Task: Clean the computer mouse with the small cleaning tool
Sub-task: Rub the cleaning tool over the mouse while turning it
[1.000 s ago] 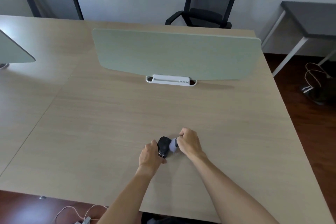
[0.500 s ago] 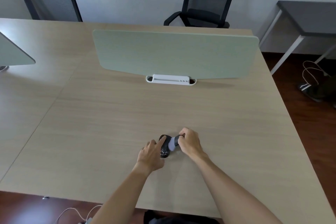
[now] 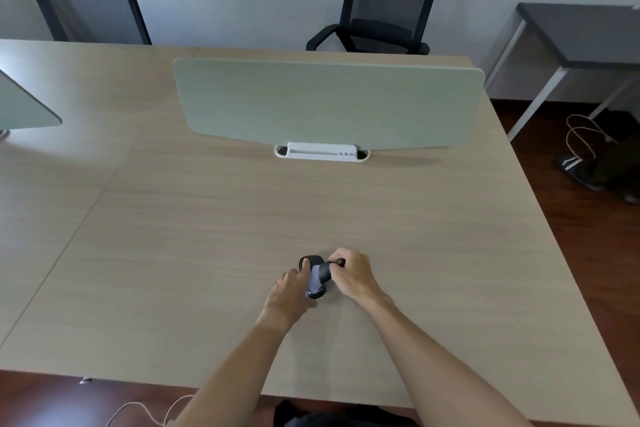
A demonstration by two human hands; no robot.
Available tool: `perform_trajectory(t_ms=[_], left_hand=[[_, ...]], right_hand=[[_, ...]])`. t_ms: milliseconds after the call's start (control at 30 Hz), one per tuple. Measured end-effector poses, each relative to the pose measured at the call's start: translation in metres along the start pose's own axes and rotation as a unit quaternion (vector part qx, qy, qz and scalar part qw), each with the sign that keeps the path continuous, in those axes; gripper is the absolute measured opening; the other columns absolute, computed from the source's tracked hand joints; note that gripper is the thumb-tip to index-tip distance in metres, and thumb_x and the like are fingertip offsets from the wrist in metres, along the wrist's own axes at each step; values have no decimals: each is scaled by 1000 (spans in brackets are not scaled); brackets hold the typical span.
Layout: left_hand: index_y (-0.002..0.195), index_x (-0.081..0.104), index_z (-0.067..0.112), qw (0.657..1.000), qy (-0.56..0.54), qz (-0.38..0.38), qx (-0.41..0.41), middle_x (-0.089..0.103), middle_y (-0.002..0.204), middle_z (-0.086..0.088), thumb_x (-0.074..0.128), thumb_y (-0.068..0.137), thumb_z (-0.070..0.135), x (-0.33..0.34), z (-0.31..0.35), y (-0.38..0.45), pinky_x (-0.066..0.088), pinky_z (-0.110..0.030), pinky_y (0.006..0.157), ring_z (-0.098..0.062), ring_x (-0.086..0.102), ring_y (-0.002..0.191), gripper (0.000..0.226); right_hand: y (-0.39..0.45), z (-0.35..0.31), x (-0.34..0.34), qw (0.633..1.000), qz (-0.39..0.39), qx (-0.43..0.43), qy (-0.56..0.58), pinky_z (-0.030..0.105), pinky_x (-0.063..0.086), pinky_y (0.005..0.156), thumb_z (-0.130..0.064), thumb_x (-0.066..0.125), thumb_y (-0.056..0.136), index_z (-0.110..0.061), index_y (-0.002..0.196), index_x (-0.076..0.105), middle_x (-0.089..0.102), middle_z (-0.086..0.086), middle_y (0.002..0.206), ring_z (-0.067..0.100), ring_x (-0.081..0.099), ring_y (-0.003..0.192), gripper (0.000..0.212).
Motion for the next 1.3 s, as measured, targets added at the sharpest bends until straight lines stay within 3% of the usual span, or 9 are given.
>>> perform_trajectory(t_ms=[200,267,433,533,700,867,1000,1067,1300], left_hand=[[151,15,14,1000,7,-8,-10,53,125,-13,73,83,28,-1,-1,2,44,-37,92,-32,50,120,91],[151,15,14,1000,10,-12,-11,54,124,-13,74,82,28,-1,-1,3,44,-37,92,-32,50,120,92],[147,23,10,1000,9,-7,-10,58,119,-14,76,80,24,-2,0,3,47,-37,86,-33,54,117,87],[148,21,9,1000,22,-9,-14,57,122,-15,75,80,25,-2,0,4,46,-37,89,-34,52,119,88],[147,21,13,996,91,4,-14,58,120,-11,77,76,28,-4,-1,5,49,-37,86,-30,57,114,92],[150,12,33,981,173,54,68,31,139,-8,68,73,10,-13,6,11,49,-35,86,-28,44,121,98],[148,16,37,968,216,28,124,25,146,-7,65,78,7,-12,10,18,48,-39,90,-30,43,122,91],[146,21,36,970,204,16,128,31,142,-5,63,79,5,-10,8,19,48,-39,92,-29,44,121,85],[139,36,28,990,104,24,95,42,123,-8,55,84,-3,-7,4,25,52,-38,87,-29,53,113,65]], right_hand=[[-5,11,-10,994,62,21,-91,34,46,62,-8,45,77,-5,80,60,65,10,83,32,61,78,15],[-6,12,-13,996,74,23,-49,33,46,61,-5,45,75,-5,78,60,65,9,79,31,60,76,15],[-7,5,4,1000,1,-7,21,19,42,60,-2,50,79,-9,81,67,65,1,78,19,57,75,19],[-8,9,3,999,30,-4,-20,32,49,67,-5,47,78,-10,79,63,67,6,80,26,61,78,16],[-7,13,-8,995,63,2,-73,34,47,63,-9,44,76,-8,77,58,64,10,80,31,60,77,14],[-8,9,2,999,26,-28,6,27,41,60,-5,48,77,-15,70,57,60,0,70,21,54,70,14],[-8,11,-1,998,29,-36,-41,35,38,54,-5,40,71,-5,71,52,56,9,68,24,48,63,12],[-8,14,-6,996,41,-23,-82,32,31,51,-4,37,68,-7,67,44,48,6,66,23,40,60,7],[-10,4,1,998,15,-52,10,22,38,54,-3,48,79,-13,71,58,53,-6,63,11,47,59,16]])
Point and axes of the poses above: each hand's wrist, its own y-axis towards the middle knuckle, its own x-axis out of the palm, z = x × y, the point moved 6 cm from there along y, towards the middle knuckle
